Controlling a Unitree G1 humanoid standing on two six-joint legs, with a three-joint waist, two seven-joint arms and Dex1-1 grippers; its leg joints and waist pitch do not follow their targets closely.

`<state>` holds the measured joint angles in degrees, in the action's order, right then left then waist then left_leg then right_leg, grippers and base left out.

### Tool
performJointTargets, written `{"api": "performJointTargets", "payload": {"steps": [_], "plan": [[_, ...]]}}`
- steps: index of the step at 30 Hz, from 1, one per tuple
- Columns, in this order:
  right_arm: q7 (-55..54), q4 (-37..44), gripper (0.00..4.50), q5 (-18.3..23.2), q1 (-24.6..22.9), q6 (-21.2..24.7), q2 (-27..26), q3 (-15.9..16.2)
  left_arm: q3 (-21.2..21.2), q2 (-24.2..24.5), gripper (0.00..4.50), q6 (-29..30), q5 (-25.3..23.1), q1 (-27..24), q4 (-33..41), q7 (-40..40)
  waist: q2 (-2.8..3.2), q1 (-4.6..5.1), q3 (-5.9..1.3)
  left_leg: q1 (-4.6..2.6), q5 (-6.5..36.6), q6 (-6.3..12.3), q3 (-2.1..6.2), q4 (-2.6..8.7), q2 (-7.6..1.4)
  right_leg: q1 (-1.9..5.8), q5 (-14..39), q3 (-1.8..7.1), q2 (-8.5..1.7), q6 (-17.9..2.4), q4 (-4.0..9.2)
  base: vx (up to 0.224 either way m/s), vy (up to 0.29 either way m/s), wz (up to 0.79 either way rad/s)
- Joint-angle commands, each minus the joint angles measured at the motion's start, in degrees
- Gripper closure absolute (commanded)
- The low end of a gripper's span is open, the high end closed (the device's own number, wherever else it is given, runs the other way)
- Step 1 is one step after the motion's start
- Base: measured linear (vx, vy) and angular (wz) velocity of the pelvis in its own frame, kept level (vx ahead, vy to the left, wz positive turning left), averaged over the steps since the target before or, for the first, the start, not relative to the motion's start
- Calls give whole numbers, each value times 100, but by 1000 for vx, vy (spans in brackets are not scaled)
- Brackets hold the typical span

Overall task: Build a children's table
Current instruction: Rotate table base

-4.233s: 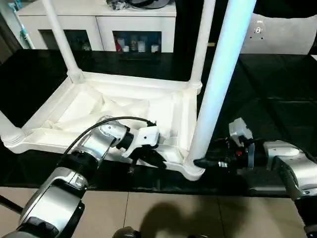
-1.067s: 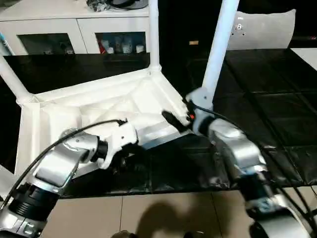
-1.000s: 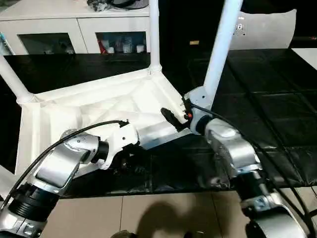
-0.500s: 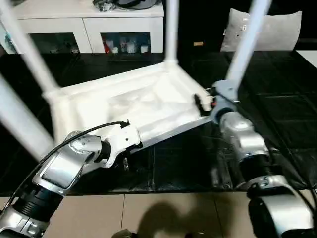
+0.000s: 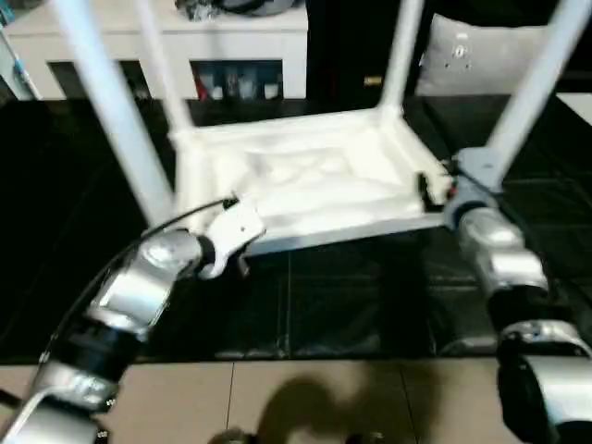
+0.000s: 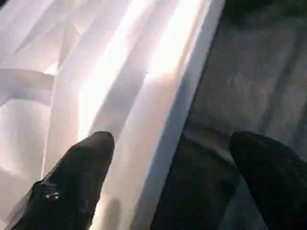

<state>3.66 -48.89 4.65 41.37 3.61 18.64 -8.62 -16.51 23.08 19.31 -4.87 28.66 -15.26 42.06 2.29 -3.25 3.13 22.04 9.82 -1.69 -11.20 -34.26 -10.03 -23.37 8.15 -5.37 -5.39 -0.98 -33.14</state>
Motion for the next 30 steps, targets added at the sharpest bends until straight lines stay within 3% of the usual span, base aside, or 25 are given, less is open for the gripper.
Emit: {"api": "performJointTargets", "payload": {"steps": [1,2,3,4,9,10,11,14,15,19,21,23,24,26,30], "plan": [[-139,-44,0,3,-39,-92,109,-116,203,-156,5,-265,82,36,-150,-351,-67,29,-464,-117,1324,124,113,356,-234,291,1559,249,-302,-1039,332,0,0,0],[-145,-39,0,-13,-56,-106,121,-118,265,-208,5,-325,121,17,-175,-423,10,29,-458,-119,1343,126,121,351,-228,285,1567,245,-302,-1044,331,0,0,0],[-135,-18,0,-15,-88,-111,136,-129,401,-305,5,-352,214,-32,-179,-547,-43,43,-464,-116,1380,151,112,349,-229,291,1599,239,-299,-1031,350,0,0,0],[-129,64,0,11,-172,-100,170,-173,652,-449,5,-609,427,-194,-98,-669,-48,40,-459,-106,1361,182,113,342,-225,298,1620,232,-307,-1048,352,0,0,0],[-75,308,0,46,-353,-94,185,-212,1091,-752,5,-987,988,-614,283,-655,-37,17,-456,-125,1406,239,110,347,-258,267,1726,223,-294,-1011,364,0,0,0],[-9,478,0,71,-451,-85,155,-204,1251,-858,5,-935,1246,-807,451,-610,-107,12,-450,-136,1442,235,97,353,-270,253,1776,228,-290,-987,383,0,0,0],[14,539,0,80,-482,-71,144,-198,1286,-874,5,-910,1320,-863,501,-578,-89,-4,-452,-130,1437,233,110,358,-274,261,1798,227,-300,-986,361,0,0,0],[189,879,0,127,-692,-42,79,-121,1265,-720,5,-944,1598,-1250,762,-128,-91,8,-427,-119,1558,240,117,386,-278,240,2036,234,-297,-858,386,0,0,0],[334,1147,0,168,-860,-16,43,-57,1240,-581,5,-853,1873,-1562,1039,288,-135,30,-423,-120,1612,236,113,385,-267,240,2155,232,-297,-806,403,0,0,0],[664,1593,0,272,-1133,94,10,60,1294,-311,5,-460,2400,-2033,1505,871,-91,67,-384,-143,1851,171,124,420,-280,198,2527,247,-288,-710,430,0,0,0],[971,1898,0,401,-1334,204,-17,139,1456,-46,5,-262,2610,-2262,1654,1153,-128,95,-363,-144,1980,148,132,430,-275,194,2750,250,-294,-626,446,0,0,0],[1297,2186,0,517,-1534,312,-29,246,1640,197,5,-138,2797,-2421,1736,1368,-108,142,-348,-141,2064,118,147,442,-273,181,2905,245,-282,-558,472,0,0,0],[1369,2261,0,538,-1587,338,-32,274,1672,252,5,-132,2825,-2447,1735,1409,-135,149,-348,-151,2087,112,143,438,-267,176,2946,244,-277,-530,477,0,0,0],[1632,2578,0,577,-1836,543,-33,425,1765,705,5,-62,2842,-2521,1485,1771,-101,161,-345,-166,2126,94,156,450,-268,160,2984,256,-273,-492,484,0,0,0],[1825,2721,0,549,-1982,674,20,576,1886,1051,5,17,2803,-2601,1360,1937,-86,171,-343,-177,2176,25,168,476,-277,157,2850,275,-274,-555,452,0,0,0]]}}
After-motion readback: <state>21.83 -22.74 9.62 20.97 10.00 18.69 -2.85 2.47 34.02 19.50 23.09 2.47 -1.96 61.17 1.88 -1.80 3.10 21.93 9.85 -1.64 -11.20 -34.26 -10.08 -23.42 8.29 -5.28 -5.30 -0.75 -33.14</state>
